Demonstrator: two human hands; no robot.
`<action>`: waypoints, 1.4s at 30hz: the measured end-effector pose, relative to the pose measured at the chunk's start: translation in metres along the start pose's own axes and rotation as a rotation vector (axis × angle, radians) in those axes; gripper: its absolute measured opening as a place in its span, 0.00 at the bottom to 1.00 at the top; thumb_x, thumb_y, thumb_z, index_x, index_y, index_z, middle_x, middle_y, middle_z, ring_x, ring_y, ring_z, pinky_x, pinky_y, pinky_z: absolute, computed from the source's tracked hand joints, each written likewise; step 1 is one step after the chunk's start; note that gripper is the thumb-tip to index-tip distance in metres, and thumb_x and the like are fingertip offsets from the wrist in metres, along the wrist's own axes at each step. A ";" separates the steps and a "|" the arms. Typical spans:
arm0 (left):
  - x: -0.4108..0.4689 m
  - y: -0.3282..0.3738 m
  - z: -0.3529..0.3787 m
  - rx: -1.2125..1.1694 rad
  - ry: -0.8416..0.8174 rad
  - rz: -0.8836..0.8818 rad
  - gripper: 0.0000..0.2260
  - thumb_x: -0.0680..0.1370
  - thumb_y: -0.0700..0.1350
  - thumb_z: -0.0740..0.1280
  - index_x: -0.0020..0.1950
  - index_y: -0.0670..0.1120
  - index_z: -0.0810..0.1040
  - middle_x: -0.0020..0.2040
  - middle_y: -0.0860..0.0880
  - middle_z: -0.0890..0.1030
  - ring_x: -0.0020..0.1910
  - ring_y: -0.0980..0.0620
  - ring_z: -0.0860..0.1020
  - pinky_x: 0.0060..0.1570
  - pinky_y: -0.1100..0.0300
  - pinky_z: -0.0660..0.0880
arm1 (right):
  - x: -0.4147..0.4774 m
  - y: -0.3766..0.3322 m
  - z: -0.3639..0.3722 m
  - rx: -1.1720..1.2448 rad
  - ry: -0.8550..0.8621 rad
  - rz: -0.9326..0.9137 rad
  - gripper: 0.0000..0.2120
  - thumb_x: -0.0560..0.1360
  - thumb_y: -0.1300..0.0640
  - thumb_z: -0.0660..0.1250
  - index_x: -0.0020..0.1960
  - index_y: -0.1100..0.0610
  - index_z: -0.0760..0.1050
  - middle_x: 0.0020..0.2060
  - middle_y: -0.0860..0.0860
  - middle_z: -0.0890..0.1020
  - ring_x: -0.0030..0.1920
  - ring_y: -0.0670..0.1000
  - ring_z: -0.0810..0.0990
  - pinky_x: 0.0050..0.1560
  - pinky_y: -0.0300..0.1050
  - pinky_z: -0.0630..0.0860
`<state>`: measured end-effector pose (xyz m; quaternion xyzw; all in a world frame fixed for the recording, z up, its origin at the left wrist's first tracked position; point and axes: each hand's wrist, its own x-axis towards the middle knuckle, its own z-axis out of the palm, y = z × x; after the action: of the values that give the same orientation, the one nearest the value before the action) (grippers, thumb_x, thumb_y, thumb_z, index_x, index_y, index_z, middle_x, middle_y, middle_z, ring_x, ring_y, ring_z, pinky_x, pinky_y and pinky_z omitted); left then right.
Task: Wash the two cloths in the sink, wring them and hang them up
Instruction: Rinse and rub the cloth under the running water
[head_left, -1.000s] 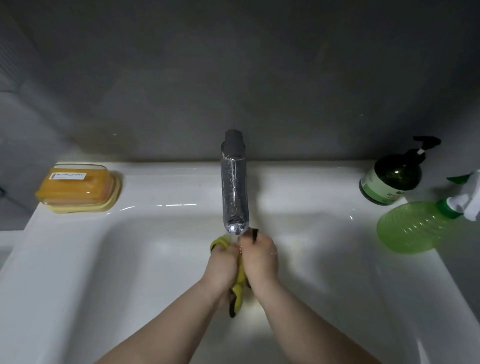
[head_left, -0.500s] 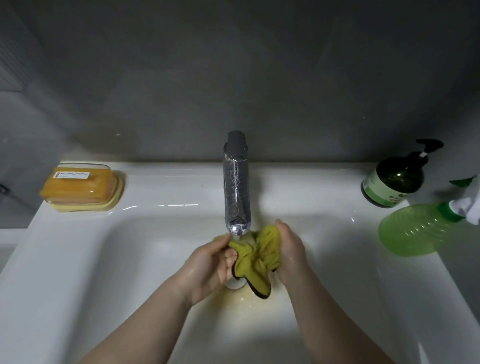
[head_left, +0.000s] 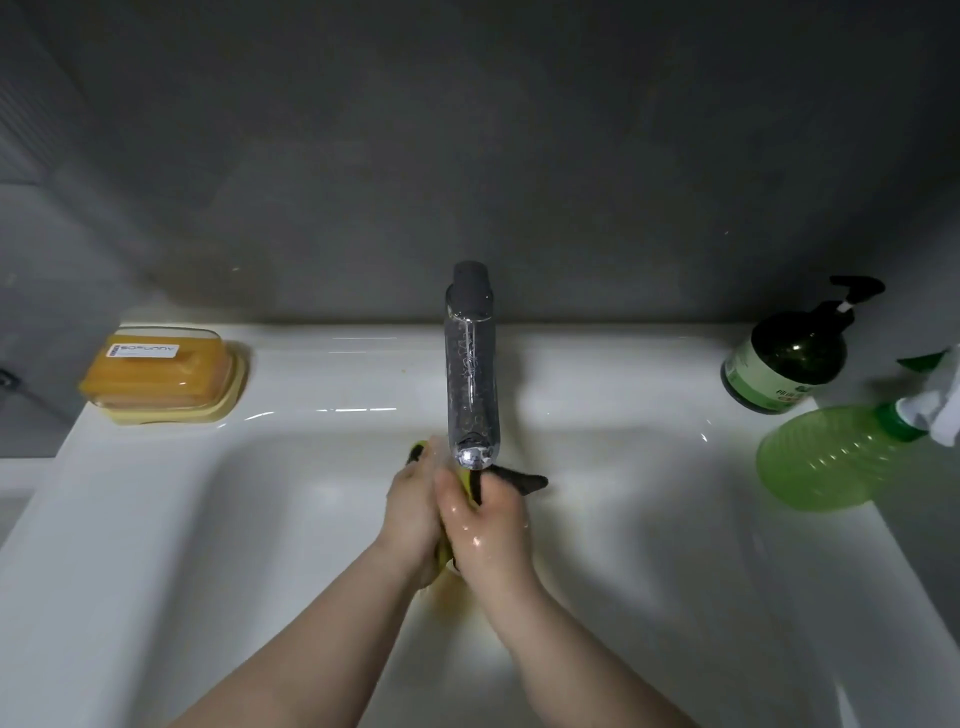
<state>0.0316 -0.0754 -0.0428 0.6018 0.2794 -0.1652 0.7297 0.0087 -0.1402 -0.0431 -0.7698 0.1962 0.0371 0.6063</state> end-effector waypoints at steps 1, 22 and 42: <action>-0.002 -0.003 0.003 0.006 -0.043 -0.046 0.15 0.76 0.47 0.59 0.30 0.45 0.68 0.22 0.47 0.70 0.17 0.51 0.69 0.21 0.67 0.66 | 0.003 -0.002 0.000 -0.124 -0.005 -0.015 0.16 0.70 0.45 0.64 0.29 0.55 0.71 0.28 0.56 0.77 0.35 0.56 0.76 0.37 0.44 0.70; 0.001 -0.012 0.003 -0.106 -0.212 -0.173 0.19 0.78 0.49 0.56 0.33 0.42 0.77 0.25 0.44 0.76 0.22 0.47 0.75 0.23 0.65 0.71 | 0.025 0.011 0.000 -0.157 0.110 0.033 0.14 0.74 0.49 0.61 0.39 0.58 0.76 0.40 0.59 0.83 0.45 0.61 0.80 0.41 0.47 0.72; 0.019 -0.004 -0.045 0.595 -0.348 0.037 0.07 0.73 0.38 0.68 0.42 0.49 0.73 0.40 0.52 0.79 0.39 0.54 0.78 0.31 0.72 0.73 | 0.054 0.023 -0.068 0.354 -0.551 0.247 0.05 0.75 0.67 0.59 0.48 0.65 0.73 0.40 0.59 0.77 0.40 0.54 0.78 0.43 0.45 0.75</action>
<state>0.0350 -0.0309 -0.0627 0.7561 0.0793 -0.3262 0.5619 0.0379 -0.2232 -0.0620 -0.5842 0.1204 0.2820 0.7515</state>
